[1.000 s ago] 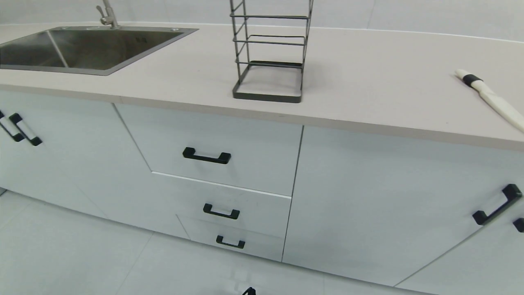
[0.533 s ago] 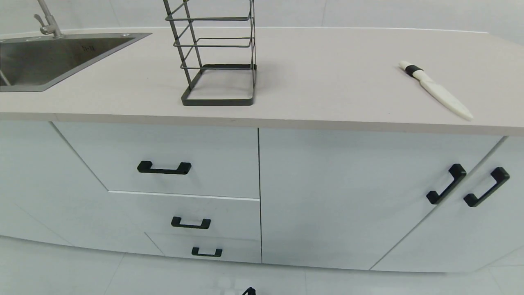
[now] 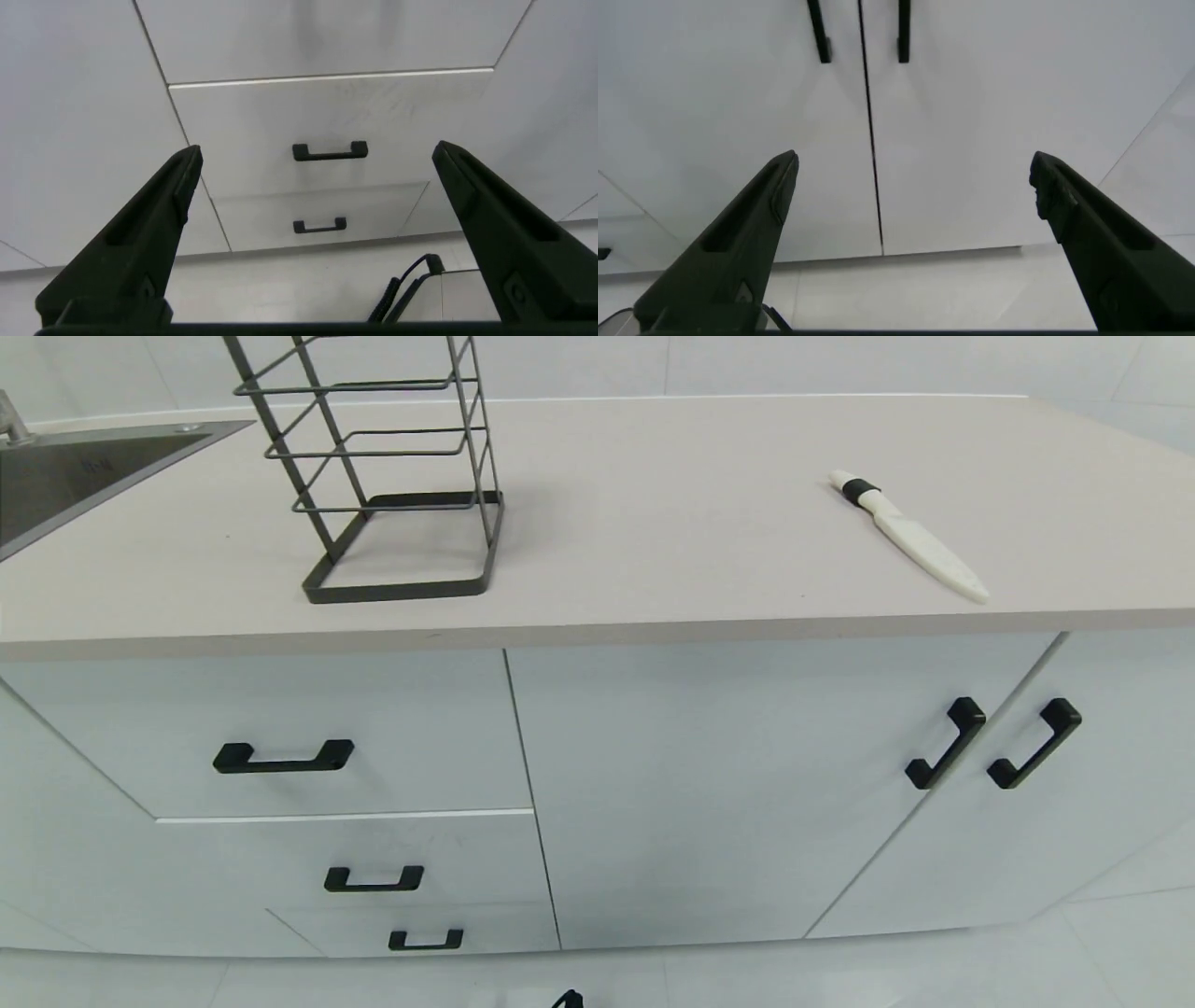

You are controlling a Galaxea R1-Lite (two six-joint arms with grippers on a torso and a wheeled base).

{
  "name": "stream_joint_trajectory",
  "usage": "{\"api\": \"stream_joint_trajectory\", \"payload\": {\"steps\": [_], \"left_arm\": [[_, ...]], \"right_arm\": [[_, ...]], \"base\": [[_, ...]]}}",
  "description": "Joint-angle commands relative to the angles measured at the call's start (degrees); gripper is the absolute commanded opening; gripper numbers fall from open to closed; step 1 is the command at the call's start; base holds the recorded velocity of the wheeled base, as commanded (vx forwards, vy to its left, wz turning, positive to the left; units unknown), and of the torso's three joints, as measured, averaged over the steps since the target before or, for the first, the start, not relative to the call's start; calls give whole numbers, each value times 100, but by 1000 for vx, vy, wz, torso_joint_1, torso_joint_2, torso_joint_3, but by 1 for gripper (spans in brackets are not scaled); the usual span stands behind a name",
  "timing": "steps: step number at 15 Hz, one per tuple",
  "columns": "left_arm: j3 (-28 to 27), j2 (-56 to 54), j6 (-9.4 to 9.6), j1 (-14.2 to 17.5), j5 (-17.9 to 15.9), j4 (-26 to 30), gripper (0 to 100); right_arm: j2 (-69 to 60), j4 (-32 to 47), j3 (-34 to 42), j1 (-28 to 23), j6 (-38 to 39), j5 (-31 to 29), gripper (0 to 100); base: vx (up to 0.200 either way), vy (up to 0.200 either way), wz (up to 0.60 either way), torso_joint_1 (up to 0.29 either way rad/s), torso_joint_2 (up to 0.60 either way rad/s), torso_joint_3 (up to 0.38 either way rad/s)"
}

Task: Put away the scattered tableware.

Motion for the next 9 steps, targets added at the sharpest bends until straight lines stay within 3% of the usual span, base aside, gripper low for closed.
{"api": "stream_joint_trajectory", "payload": {"steps": [1,2,5,9], "left_arm": [[1,18,-1,0,3,-1,100],[1,18,-1,0,-6,-1,100],[1,18,-10,0,-15,-1,100],[1,18,-1,0,-15,-1,100]], "right_arm": [[6,-1,1,4,-1,-9,100],[6,-1,1,4,-1,-9,100],[6,-1,1,4,-1,0,100],[6,-1,1,4,-1,-9,100]], "base": [[0,-200,0,12,7,-2],[0,-200,0,2,2,2],[0,0,0,0,0,0],[200,0,0,0,1,4]]}}
